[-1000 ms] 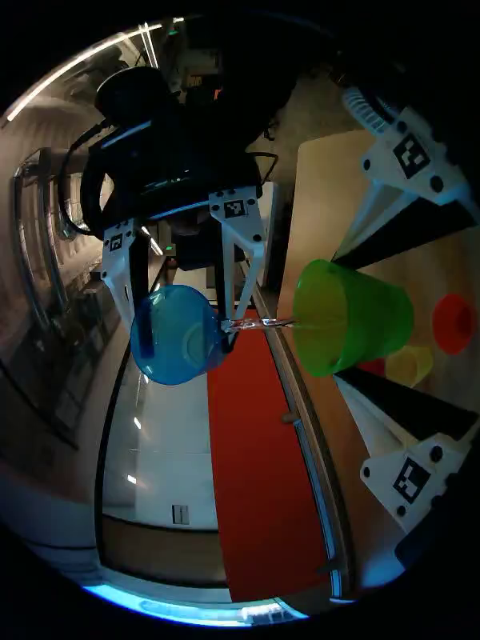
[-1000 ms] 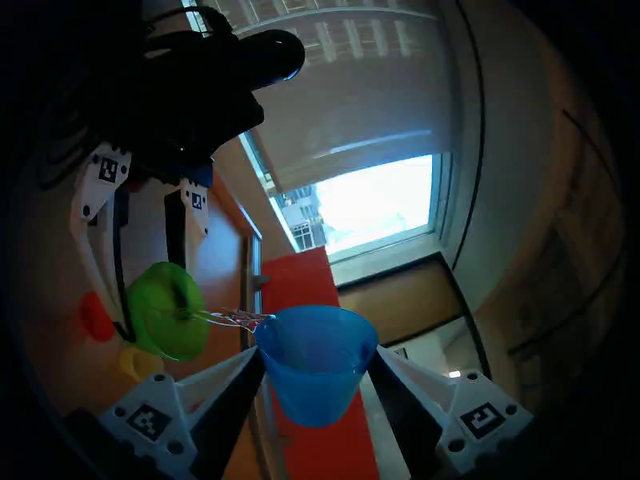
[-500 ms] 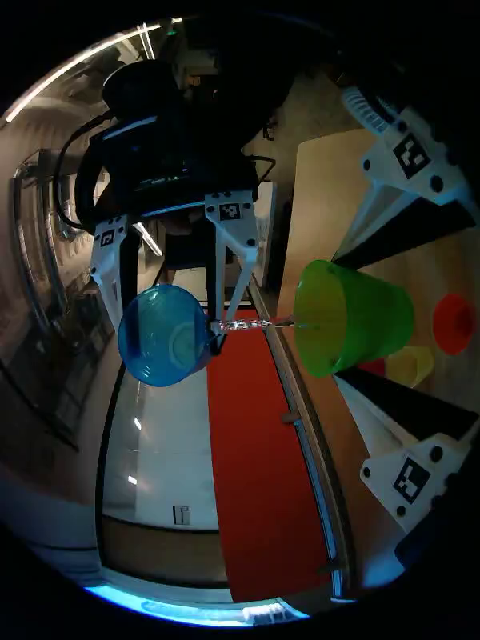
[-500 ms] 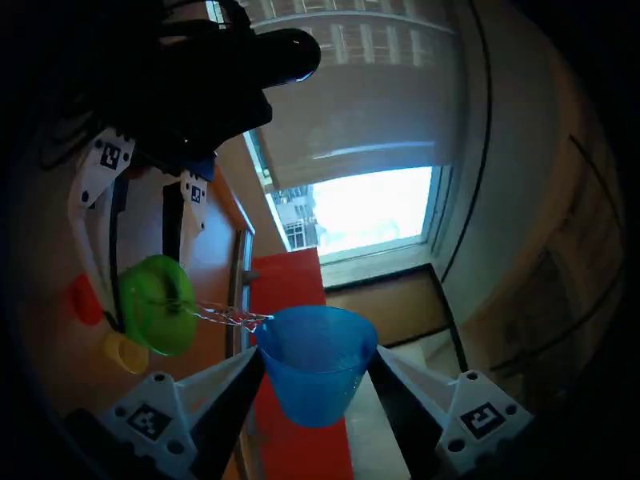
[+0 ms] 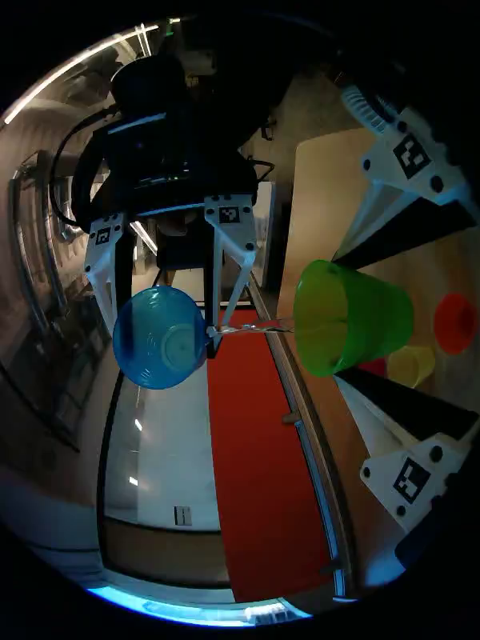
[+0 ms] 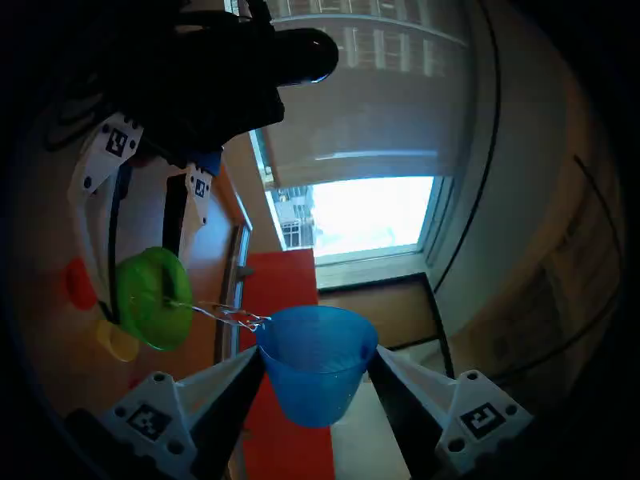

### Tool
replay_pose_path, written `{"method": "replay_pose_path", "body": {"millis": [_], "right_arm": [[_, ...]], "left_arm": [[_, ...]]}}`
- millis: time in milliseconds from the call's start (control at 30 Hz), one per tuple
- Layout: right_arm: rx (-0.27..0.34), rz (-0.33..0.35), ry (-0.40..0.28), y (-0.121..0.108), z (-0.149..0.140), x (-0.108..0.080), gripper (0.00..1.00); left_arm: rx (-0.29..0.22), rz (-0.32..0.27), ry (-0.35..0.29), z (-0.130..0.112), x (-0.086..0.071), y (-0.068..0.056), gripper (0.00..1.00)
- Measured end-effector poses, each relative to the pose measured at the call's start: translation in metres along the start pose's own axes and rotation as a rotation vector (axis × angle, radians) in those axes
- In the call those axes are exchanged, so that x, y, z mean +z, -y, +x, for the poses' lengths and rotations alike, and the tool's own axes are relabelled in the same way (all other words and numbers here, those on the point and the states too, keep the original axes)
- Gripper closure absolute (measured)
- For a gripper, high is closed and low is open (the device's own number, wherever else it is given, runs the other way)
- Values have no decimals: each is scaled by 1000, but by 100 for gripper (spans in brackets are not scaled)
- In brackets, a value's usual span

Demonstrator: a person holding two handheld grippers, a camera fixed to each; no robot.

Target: Pour water

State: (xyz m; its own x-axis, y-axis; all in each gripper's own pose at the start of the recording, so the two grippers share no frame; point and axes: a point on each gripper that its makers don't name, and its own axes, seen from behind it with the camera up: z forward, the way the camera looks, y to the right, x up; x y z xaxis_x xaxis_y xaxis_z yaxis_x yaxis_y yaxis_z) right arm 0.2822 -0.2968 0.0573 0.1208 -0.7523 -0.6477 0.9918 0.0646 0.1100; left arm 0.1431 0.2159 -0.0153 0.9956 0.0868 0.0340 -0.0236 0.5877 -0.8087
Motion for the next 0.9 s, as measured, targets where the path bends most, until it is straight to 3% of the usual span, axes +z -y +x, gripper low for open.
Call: {"method": "replay_pose_path", "body": {"millis": [900], "right_arm": [[-173, -43, -15, -7, 12, 3, 11]], "left_arm": [[5, 2, -7, 0, 0, 0, 16]]}}
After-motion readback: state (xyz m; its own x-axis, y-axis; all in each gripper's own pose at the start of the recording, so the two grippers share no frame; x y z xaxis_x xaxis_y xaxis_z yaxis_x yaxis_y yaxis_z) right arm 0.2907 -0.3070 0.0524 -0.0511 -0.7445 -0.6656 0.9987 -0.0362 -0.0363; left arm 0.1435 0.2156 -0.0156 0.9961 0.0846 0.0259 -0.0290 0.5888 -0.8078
